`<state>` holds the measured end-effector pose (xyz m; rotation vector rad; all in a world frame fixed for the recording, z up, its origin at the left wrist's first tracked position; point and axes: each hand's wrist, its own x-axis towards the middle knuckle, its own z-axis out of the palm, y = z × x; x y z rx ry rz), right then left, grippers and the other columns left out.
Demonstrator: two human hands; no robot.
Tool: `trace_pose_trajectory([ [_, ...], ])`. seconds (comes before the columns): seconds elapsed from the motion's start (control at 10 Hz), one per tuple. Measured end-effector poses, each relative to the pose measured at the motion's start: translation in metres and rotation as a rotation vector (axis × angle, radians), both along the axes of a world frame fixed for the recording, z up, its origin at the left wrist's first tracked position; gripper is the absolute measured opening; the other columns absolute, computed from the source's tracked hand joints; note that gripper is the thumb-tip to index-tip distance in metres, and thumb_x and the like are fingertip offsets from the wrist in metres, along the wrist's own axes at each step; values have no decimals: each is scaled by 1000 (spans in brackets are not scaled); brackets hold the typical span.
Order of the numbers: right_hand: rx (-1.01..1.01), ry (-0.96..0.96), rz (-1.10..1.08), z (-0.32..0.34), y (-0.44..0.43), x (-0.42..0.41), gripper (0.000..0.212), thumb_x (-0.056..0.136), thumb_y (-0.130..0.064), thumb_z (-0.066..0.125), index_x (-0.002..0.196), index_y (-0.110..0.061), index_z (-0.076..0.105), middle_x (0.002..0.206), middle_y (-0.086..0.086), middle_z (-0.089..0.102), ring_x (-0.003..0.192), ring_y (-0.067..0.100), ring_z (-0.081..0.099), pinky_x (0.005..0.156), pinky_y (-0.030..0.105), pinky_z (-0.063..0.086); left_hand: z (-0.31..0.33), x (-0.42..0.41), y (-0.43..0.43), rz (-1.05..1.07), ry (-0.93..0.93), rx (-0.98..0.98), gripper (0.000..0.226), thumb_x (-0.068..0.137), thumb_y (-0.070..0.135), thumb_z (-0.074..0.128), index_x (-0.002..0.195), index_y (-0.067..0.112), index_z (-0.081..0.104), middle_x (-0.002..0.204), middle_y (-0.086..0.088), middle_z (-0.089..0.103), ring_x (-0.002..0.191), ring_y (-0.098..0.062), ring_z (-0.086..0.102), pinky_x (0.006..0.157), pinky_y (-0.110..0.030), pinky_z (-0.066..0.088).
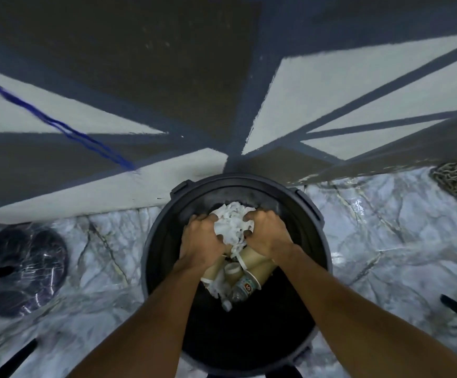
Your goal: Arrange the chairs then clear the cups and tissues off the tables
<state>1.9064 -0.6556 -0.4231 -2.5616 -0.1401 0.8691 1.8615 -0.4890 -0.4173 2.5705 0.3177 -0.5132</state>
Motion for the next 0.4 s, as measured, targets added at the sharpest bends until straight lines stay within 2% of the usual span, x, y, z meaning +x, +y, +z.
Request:
trace_pose_trajectory([
  [0.1, 4, 40, 53, 69, -1, -10, 41, 83, -26, 71, 123, -24, 66, 127, 7, 63, 119, 27, 57, 97, 33, 48, 68, -13, 1, -19, -7, -25, 45, 76, 12, 70, 120, 11, 66, 114, -11, 66, 113, -30, 53, 93, -40, 49],
  [0.3, 52, -20, -41, 206, -11, -51, 37, 83, -26, 72, 120, -24, 69, 124, 2, 68, 117, 23, 60, 99, 35, 50, 204, -47, 5, -47, -69, -80, 45, 80, 17, 69, 125, 15, 64, 123, -6, 64, 118, -26, 51, 100, -33, 44],
  [0.4, 60, -24, -93, 268, -16, -94, 34, 82, -24, 69, 116, -23, 72, 116, 0, 72, 108, 18, 65, 93, 27, 51, 252, -83, 8, -49, -97, -88, 45, 83, 23, 67, 127, 20, 62, 125, -1, 62, 120, -21, 50, 101, -29, 42],
])
